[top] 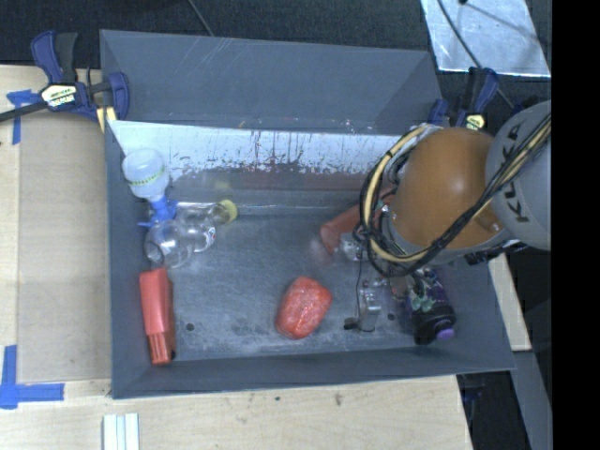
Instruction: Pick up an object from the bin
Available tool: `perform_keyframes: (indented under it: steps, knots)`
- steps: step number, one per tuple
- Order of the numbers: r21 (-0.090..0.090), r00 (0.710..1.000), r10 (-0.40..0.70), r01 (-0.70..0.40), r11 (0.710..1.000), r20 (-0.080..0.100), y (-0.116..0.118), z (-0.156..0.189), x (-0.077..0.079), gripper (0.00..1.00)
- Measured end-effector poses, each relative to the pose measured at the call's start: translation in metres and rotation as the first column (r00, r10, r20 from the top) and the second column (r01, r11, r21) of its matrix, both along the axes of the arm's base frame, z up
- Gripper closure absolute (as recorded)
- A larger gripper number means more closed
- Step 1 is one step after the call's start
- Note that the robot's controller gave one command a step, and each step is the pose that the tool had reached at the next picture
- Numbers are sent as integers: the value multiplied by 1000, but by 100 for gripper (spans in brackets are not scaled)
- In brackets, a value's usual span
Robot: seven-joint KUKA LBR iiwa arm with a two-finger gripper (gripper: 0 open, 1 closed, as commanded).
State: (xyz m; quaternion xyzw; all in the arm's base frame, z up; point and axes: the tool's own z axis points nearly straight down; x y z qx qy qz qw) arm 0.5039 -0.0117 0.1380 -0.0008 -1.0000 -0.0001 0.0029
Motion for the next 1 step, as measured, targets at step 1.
perform_keyframes:
  steps: [1]
  knots:
    - [0, 1000, 1, -1, 1000, 9, 0, 4, 2, 0]
